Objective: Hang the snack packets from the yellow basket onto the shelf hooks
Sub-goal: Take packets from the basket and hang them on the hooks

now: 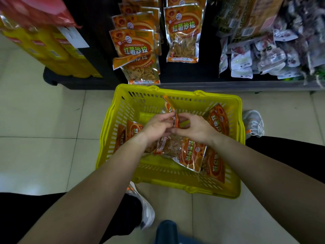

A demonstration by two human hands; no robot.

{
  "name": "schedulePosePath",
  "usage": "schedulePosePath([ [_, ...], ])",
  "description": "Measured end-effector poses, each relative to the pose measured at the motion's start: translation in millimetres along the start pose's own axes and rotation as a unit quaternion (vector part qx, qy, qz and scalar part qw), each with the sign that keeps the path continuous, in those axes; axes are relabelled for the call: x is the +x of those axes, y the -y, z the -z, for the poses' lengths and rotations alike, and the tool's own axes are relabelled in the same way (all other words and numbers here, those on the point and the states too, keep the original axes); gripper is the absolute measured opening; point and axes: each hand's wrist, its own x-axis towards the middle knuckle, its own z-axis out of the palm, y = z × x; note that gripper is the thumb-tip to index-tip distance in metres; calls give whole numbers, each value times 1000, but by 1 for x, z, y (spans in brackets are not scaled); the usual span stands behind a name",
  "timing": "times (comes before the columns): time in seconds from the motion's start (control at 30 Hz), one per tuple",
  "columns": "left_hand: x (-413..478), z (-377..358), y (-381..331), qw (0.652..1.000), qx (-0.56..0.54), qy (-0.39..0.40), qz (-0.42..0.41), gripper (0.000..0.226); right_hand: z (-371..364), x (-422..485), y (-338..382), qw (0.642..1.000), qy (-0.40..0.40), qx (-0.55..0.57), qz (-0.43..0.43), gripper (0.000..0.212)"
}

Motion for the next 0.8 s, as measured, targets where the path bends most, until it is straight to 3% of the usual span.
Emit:
schedulePosePath([
  [0.1,0,-1,0,1000,18,9,-4,54,3,3,3,1000,-22,-12,-7,61],
  [0.23,0,-1,-3,999,35,26,-8,52,6,9,-2,998,-49,-7,-28,34],
  [0.47,3,10,-2,997,57,51,-19,53,12,9,-1,999,-4,11,-47,47],
  [0.6,6,7,2,995,66,74,-18,52,11,9,3,997,-41,-31,-49,32],
  [0.67,8,7,3,996,77,40,-36,43,13,10,4,997,-57,-40,-45,21],
  [0.8,16,15,5,979,134,-130,-80,20,25,11,4,995,-50,-72,-53,25],
])
